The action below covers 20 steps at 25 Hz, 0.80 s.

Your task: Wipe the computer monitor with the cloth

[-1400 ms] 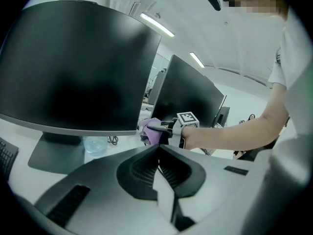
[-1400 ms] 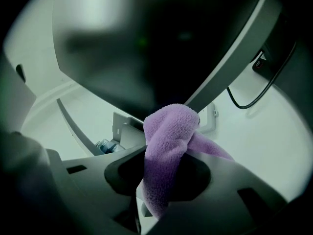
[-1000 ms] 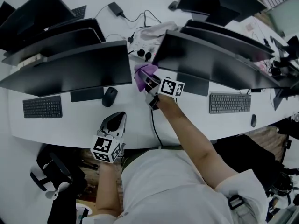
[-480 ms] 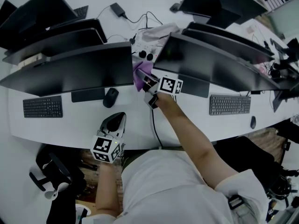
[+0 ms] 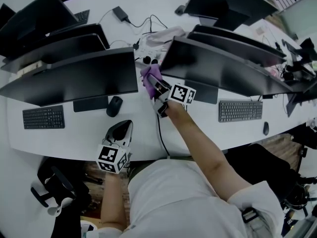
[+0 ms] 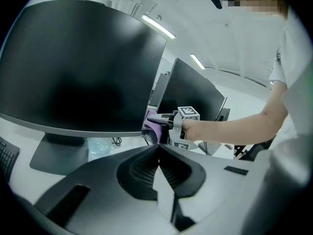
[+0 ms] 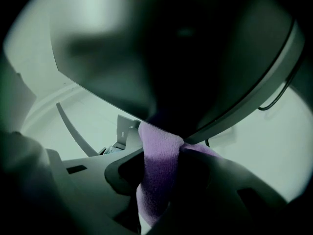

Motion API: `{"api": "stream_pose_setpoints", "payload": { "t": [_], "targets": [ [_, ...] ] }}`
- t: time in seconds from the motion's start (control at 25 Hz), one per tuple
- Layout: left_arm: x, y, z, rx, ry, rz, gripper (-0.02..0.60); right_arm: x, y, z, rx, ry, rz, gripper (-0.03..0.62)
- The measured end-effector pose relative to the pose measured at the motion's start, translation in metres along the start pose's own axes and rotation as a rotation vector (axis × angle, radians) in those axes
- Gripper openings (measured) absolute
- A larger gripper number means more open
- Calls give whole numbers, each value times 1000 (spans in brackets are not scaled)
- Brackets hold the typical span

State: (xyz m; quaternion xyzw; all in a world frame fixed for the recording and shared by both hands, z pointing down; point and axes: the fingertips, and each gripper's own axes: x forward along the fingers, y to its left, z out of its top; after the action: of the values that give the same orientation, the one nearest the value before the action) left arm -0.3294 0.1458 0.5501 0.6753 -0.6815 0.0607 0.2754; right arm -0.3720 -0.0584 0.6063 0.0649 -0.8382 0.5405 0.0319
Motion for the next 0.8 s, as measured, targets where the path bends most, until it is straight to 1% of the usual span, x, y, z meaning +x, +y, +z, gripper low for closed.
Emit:
{"api": "stream_pose_setpoints", "payload": {
  "t": [0.28,0.48,0.8],
  "targets": [
    [0,-7,5,9,-6,-19,3,-9,20,14,16,-51,10,104],
    [1,-13,8,19,-19,-32,3,-14,48,27,14,-90,57,104],
    [7,-28,25,37,-57,-62,3,-23,104,52,-8,-142,158,104]
  ]
}}
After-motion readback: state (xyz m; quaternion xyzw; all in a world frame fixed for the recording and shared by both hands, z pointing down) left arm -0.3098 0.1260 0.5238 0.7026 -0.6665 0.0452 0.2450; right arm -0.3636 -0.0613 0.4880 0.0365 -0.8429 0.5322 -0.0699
